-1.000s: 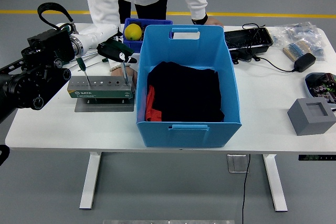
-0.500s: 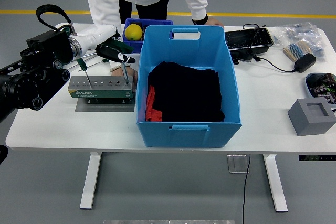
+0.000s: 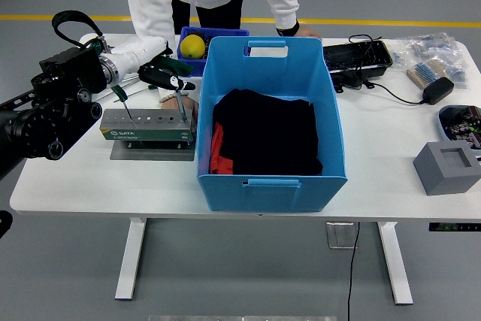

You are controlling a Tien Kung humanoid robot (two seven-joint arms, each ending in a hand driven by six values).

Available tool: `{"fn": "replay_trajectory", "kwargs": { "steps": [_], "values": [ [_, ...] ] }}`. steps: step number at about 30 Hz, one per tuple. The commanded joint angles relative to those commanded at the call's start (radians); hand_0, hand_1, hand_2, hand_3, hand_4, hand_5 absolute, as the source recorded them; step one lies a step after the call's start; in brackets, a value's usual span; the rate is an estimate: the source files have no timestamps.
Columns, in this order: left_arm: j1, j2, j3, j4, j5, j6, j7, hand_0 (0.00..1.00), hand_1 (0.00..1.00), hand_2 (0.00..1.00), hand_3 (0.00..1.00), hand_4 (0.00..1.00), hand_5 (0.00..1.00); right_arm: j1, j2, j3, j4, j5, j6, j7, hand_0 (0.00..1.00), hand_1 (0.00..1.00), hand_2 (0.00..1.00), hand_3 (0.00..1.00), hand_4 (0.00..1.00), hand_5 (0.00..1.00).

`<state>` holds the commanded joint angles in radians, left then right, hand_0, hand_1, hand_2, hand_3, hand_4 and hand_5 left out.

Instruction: Lift tool from toolbox,place it in box,lift tool from toolbox,place it in box

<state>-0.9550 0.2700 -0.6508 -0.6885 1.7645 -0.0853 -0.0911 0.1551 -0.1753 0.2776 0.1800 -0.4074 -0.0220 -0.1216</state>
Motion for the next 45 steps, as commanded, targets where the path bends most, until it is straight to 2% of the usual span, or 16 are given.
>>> {"fn": "replay_trajectory", "kwargs": {
  "steps": [10,11,12,17,18,31,39,45],
  "values": [
    [0.000,0.008,-0.008,-0.010,-0.018,0.019,-0.019,0.118,0.002,0.032,0.073,0.965,0.602,-0.006,0.002,0.001,0.000,0.004,-0.004,0.001,0.752,0.749,0.799,0.635,0.907,0.727],
    [-0.001,0.010,-0.010,-0.014,-0.019,0.018,-0.020,0.118,0.002,0.032,0.073,0.965,0.602,-0.006,0.002,-0.001,0.000,0.007,-0.004,0.001,0.752,0.749,0.799,0.635,0.907,0.727],
    [-0.002,0.011,-0.010,-0.015,-0.019,0.018,-0.021,0.116,0.002,0.029,0.068,0.914,0.602,-0.006,0.002,-0.002,0.000,0.008,-0.004,0.002,0.752,0.748,0.799,0.634,0.906,0.727],
    [-0.012,0.023,-0.014,-0.020,-0.016,0.012,-0.025,0.116,0.002,0.029,0.068,0.914,0.602,-0.008,0.003,-0.007,0.000,0.018,-0.007,0.004,0.752,0.748,0.799,0.634,0.906,0.727],
    [-0.014,0.026,-0.014,-0.020,-0.016,0.007,-0.027,0.113,0.002,0.025,0.067,0.884,0.601,-0.008,0.002,-0.007,0.000,0.018,-0.007,0.004,0.751,0.747,0.799,0.634,0.906,0.725],
    [-0.035,0.047,-0.037,-0.034,-0.007,-0.014,-0.034,0.110,0.002,0.021,0.067,0.835,0.596,-0.010,0.003,-0.038,0.000,0.049,-0.013,0.008,0.750,0.746,0.797,0.632,0.899,0.724],
    [-0.060,0.067,-0.026,-0.056,-0.006,-0.060,-0.027,0.113,0.002,0.023,0.069,0.832,0.594,-0.012,0.005,-0.039,0.000,0.053,-0.016,0.009,0.750,0.745,0.798,0.631,0.898,0.723],
    [-0.076,0.085,-0.034,-0.095,-0.012,-0.087,-0.018,0.114,0.002,0.023,0.070,0.818,0.587,-0.014,0.005,-0.034,0.000,0.052,-0.016,0.008,0.750,0.746,0.797,0.630,0.896,0.724]
  ]
}}
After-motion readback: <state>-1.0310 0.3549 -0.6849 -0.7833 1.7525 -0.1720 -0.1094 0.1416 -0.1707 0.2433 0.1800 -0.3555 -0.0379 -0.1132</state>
